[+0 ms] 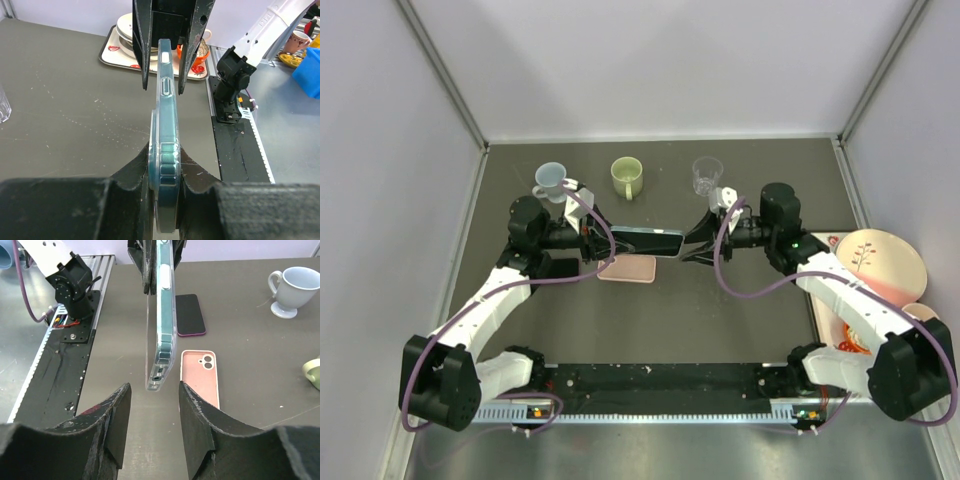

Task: Take the phone out of the phone case
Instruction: Remove the phone case from the phone.

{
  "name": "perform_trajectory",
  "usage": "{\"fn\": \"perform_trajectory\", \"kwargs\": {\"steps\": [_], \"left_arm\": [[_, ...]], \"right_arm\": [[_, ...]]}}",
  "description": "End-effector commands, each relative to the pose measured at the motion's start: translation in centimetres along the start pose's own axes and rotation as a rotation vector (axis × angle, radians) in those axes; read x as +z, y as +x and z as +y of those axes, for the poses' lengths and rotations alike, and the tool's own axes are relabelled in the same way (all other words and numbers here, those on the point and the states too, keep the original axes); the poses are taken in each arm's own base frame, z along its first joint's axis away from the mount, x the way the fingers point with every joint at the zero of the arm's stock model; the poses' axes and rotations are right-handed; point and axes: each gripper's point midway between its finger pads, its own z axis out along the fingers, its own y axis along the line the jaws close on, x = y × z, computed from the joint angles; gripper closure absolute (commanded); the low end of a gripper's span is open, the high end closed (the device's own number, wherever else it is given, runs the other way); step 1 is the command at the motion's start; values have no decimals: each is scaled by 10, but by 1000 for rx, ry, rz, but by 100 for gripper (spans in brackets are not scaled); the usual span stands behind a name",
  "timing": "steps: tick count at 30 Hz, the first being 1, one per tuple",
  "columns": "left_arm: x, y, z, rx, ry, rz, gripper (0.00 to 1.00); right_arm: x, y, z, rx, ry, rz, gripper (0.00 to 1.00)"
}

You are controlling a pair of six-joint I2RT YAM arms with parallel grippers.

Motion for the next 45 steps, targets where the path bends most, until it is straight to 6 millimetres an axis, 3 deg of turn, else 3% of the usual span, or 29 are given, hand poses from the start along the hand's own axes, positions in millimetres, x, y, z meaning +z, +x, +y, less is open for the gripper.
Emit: {"fn": "perform_trajectory", "kwargs": {"steps": [1,16,25,45], "left_arm": [[0,-14,0,86,1,-31,100],[1,-14,1,82,-2,-32,100],[1,-12,2,78,-3,-31,100],[2,-11,3,62,3,-28,100]], "right_arm": [[3,3,4,-65,-26,-2,59],[9,11,6,-65,-44,14,68],[11,9,6,-63,-41,6,69],[12,16,5,-182,-31,10,81]]}}
